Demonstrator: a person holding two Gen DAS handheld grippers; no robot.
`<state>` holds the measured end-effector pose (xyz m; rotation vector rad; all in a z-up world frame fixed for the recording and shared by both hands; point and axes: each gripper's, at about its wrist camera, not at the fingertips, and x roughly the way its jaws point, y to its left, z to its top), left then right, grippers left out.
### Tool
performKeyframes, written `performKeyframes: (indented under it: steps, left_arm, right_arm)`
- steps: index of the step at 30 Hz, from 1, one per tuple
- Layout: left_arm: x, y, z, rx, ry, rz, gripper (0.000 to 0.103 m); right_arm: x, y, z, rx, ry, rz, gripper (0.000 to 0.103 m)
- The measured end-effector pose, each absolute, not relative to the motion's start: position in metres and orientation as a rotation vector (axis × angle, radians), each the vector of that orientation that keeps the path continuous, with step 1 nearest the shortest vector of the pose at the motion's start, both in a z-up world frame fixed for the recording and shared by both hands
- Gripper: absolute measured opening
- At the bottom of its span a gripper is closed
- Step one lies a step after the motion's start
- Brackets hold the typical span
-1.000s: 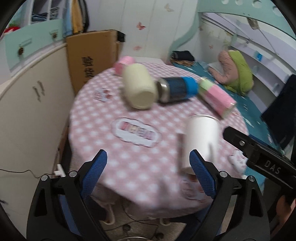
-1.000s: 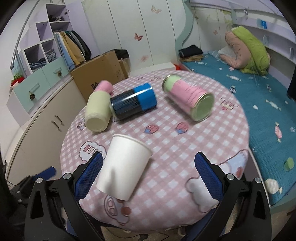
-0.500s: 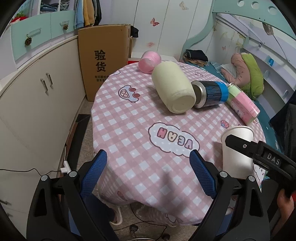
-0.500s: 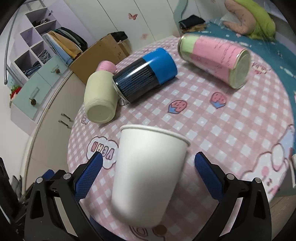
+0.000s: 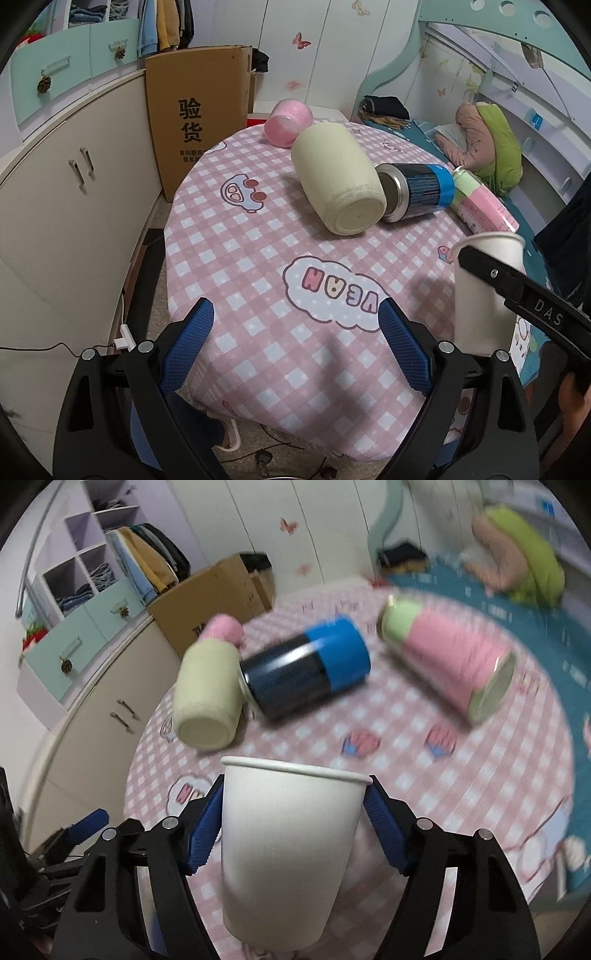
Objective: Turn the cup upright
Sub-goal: 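Rotate the held cup rim-up and set it on the table, open right gripper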
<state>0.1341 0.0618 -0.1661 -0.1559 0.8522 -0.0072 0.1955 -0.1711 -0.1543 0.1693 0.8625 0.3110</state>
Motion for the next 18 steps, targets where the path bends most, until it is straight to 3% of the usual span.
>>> performKeyframes:
  steps: [8,18]
  left_arm:
    - [0.132,0.058,-0.163,-0.148,0.846,-0.005,0.091]
    - [0.124,0.053,-0.159,-0.140,0.836,-0.008,0.091]
  right_arm:
    - [0.184,-0.160,-0.159,0.041,0.688,0.299,0.071]
    - [0.173,-0.162,-0.159,0.037,0.682,0.294,0.072]
